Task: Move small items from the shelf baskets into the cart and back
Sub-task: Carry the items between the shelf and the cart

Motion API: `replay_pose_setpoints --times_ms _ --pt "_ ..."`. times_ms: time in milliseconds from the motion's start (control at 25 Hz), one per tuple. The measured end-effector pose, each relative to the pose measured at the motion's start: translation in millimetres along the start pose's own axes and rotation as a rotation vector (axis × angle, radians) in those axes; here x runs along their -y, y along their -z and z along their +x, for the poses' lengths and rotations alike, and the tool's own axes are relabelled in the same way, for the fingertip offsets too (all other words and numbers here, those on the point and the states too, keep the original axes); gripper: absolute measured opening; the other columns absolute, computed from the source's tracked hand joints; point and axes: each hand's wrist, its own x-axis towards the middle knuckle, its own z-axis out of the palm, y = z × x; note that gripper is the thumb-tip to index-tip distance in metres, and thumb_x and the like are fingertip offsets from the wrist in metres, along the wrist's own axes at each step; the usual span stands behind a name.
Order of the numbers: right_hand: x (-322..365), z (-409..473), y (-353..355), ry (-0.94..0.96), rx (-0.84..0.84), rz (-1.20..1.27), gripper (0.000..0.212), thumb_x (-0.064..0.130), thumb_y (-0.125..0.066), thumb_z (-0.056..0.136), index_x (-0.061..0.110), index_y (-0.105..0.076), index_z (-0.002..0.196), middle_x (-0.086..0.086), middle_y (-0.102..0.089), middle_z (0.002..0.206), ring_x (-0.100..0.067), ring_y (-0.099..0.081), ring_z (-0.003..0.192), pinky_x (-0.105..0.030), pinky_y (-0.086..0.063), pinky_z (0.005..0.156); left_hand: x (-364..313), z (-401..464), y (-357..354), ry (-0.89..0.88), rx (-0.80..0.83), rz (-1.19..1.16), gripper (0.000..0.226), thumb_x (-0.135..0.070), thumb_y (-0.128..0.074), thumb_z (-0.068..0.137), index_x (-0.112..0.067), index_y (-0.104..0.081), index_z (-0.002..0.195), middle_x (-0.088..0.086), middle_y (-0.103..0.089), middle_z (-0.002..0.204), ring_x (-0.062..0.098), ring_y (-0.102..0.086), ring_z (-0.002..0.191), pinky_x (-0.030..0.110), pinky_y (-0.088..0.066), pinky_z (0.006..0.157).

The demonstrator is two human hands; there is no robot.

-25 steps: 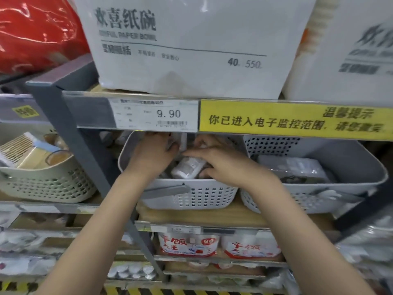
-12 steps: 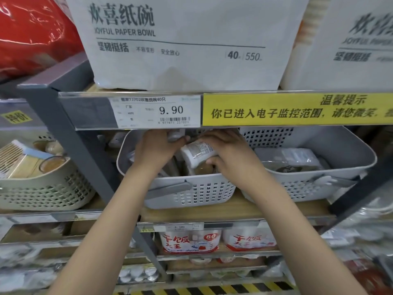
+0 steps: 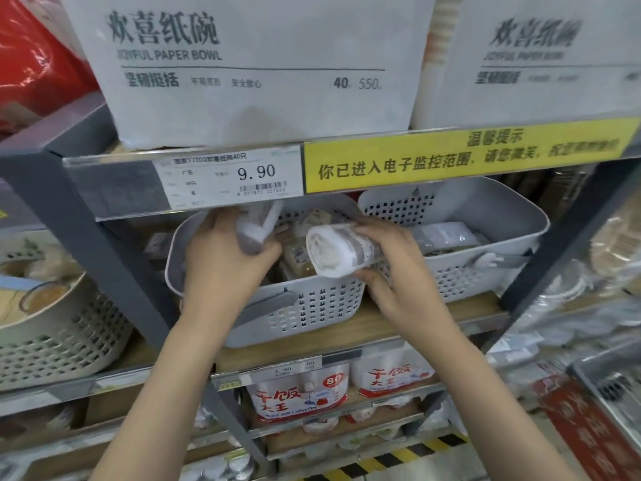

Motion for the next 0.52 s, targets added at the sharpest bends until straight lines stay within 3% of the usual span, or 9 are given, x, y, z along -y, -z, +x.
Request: replay_pose_setpoints --times_ms 80,200,360,520 --pt "4 -17 5 -0.044 -0.082 0.046 0.042 0.023 -0.055 0.087 0.014 -0.048 0.127 0.014 -0.041 0.131 0.000 -0.035 0.125 -0.007 -0.023 0.105 -1 -19 7 -0.117 -0.023 -0.122 0.045 -0.024 -0.064 0.075 -0.014 -0.058 0.119 0.007 -0.062 0.112 0.021 -0.055 0.102 0.021 -0.038 0.076" --pt "11 -41 16 -0.114 -0.173 0.089 0.042 0.022 -0.055 0.088 0.014 -0.046 0.128 0.012 -0.043 0.134 0.003 -0.036 0.128 -0.010 -0.026 0.106 -10 -45 10 -0.255 -0.009 -0.224 0.050 -0.027 -0.059 0.075 -0.009 -0.058 0.122 0.007 -0.055 0.117 0.004 -0.044 0.107 0.002 -0.027 0.091" --pt "15 -84 39 -0.315 -0.282 0.187 0.042 0.016 -0.060 0.090 0.030 -0.044 0.126 0.017 -0.051 0.130 -0.002 -0.046 0.125 -0.017 -0.037 0.102 -42 -74 -7 -0.343 0.115 -0.447 0.046 -0.031 -0.056 0.076 -0.011 -0.053 0.118 -0.003 -0.055 0.114 0.008 -0.051 0.103 0.024 -0.045 0.087" --pt "9 -136 80 -0.551 -0.436 0.269 0.037 0.028 -0.060 0.091 0.031 -0.047 0.125 0.021 -0.057 0.119 -0.002 -0.054 0.114 -0.015 -0.045 0.090 -102 -95 -45 -0.369 0.338 -0.665 0.044 -0.040 -0.062 0.073 -0.024 -0.051 0.113 -0.019 -0.056 0.108 -0.002 -0.054 0.100 0.014 -0.042 0.081"
